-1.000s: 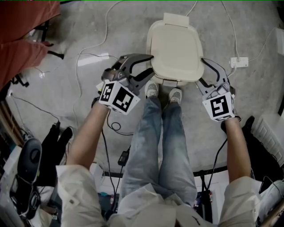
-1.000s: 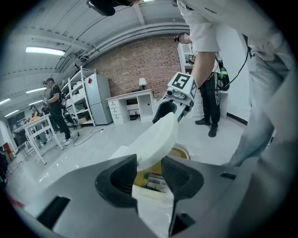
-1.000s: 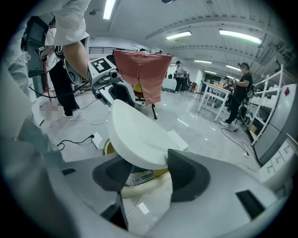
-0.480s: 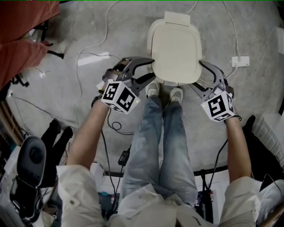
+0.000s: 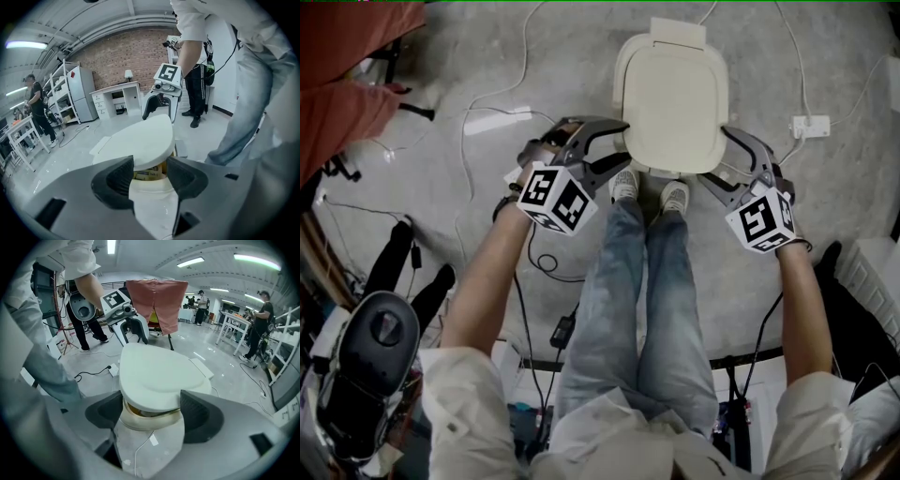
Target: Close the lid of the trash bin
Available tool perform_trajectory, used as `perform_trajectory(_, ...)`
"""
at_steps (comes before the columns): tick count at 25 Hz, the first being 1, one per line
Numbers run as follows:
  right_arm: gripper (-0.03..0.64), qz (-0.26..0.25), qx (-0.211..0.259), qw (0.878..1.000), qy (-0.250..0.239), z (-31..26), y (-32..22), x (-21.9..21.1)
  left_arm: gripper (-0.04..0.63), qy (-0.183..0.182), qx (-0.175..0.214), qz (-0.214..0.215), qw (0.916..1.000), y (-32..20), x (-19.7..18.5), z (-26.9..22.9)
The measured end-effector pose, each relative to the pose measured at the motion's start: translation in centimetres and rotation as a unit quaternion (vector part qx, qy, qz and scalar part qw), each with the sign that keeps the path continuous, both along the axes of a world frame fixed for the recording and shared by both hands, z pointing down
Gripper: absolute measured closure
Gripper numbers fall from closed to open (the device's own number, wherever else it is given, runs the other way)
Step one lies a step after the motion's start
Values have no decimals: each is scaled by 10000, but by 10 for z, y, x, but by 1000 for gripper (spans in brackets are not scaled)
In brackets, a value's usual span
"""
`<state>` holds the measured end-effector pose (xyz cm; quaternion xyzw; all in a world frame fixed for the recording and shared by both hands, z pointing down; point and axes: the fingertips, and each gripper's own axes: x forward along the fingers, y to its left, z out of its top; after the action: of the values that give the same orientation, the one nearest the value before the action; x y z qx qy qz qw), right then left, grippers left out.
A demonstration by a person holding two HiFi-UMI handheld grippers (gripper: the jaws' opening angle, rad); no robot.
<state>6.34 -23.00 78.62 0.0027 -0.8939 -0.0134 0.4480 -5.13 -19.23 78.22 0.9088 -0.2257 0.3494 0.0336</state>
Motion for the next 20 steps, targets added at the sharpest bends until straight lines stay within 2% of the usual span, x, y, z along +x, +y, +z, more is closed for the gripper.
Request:
perform_trajectory(5, 216, 16, -286, 9996, 56, 8, 5, 0, 357, -180, -99, 227, 9995, 7, 1, 12)
perform_trajectory(14, 225, 424, -815, 9957, 64, 28, 6, -2, 379, 239, -818, -96, 9963, 9, 3, 29)
perform_trajectory(16, 250, 677, -961, 9931, 2, 28, 2, -3, 399, 324, -949, -218, 9947, 8, 3, 30)
perform_trajectory(18, 313, 945, -1009, 9904, -27, 29, -6, -3, 411, 328, -1003, -283, 9940, 8, 5, 32)
perform_trajectory(20, 330, 1043, -981, 9897, 22, 31, -9, -3, 442, 306, -1038, -360, 9935, 8, 7, 33)
